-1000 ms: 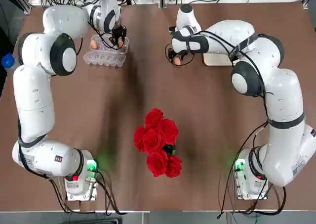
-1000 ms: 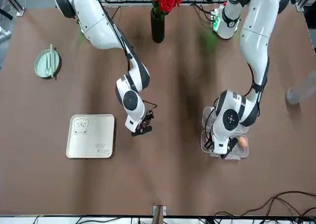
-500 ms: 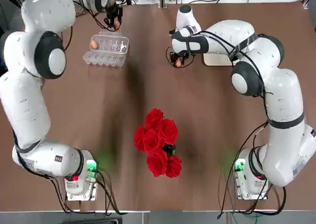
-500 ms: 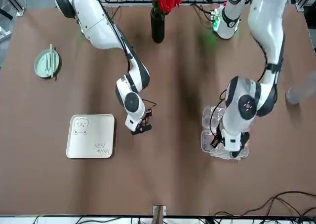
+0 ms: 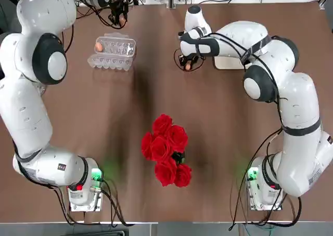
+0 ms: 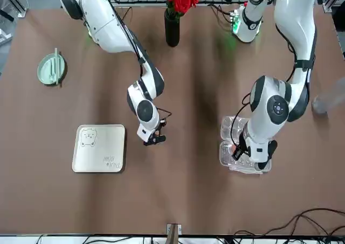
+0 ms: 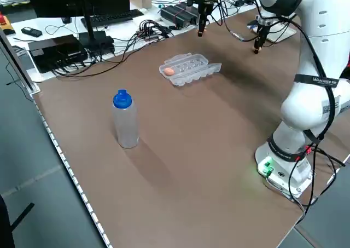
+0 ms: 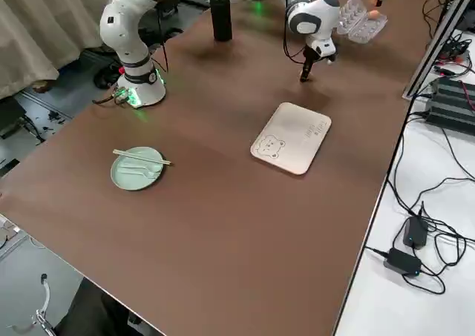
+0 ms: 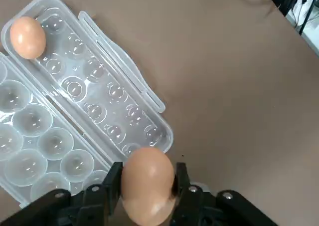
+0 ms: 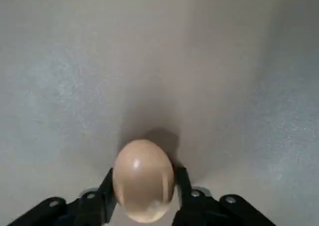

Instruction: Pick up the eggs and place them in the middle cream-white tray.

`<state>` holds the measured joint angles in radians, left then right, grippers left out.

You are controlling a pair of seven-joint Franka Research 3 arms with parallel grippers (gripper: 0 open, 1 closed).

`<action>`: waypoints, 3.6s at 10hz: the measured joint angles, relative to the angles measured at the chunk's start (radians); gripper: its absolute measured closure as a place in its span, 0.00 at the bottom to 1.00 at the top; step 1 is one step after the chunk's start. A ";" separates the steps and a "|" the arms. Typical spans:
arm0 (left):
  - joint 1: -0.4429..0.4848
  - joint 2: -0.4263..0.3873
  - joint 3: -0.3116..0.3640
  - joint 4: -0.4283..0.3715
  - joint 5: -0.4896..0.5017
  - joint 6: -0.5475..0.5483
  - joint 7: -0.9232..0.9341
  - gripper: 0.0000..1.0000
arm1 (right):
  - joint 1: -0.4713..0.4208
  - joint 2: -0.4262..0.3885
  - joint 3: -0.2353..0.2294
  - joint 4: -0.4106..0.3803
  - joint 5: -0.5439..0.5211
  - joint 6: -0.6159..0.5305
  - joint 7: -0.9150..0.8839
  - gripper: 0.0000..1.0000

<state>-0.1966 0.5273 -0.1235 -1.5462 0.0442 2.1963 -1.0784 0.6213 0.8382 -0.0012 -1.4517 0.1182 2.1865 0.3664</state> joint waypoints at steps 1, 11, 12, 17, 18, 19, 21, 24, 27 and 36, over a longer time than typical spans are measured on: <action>0.000 -0.002 0.000 0.001 0.000 -0.001 0.000 0.53 | 0.000 0.000 0.000 0.000 0.000 -0.001 0.002 0.52; -0.016 -0.006 -0.011 0.056 -0.050 -0.001 -0.005 0.53 | -0.234 -0.047 -0.033 0.178 -0.004 -0.406 -0.115 0.53; -0.052 -0.005 -0.019 0.084 -0.079 -0.002 -0.030 0.53 | -0.286 -0.072 -0.038 0.178 -0.014 -0.430 -0.164 0.53; -0.424 0.192 0.031 0.238 -0.087 0.199 -0.272 0.53 | -0.546 -0.172 -0.051 0.058 -0.145 -0.465 -0.505 0.53; -0.511 0.258 0.085 0.240 -0.087 0.344 -0.345 0.53 | -0.570 -0.180 -0.051 0.029 -0.172 -0.436 -0.537 0.53; -0.580 0.318 0.136 0.242 -0.087 0.455 -0.400 0.53 | -0.580 -0.181 -0.050 -0.003 -0.197 -0.379 -0.547 0.53; -0.653 0.408 0.185 0.252 -0.087 0.513 -0.423 0.53 | -0.585 -0.177 -0.050 -0.071 -0.216 -0.235 -0.553 0.53; -0.716 0.456 0.233 0.264 -0.087 0.519 -0.426 0.53 | -0.586 -0.150 -0.050 -0.108 -0.233 -0.114 -0.555 0.53; -0.715 0.469 0.237 0.264 -0.087 0.518 -0.429 0.50 | -0.605 -0.072 -0.050 -0.113 -0.282 0.006 -0.555 0.53; -0.622 0.307 0.248 0.299 -0.088 0.301 -0.441 0.00 | -0.610 -0.065 -0.047 -0.111 -0.292 0.014 -0.558 0.17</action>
<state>-0.8190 0.8339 0.1246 -1.2471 -0.0434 2.4973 -1.5190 0.0117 0.7729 -0.0482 -1.5624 -0.1738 2.2006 -0.1912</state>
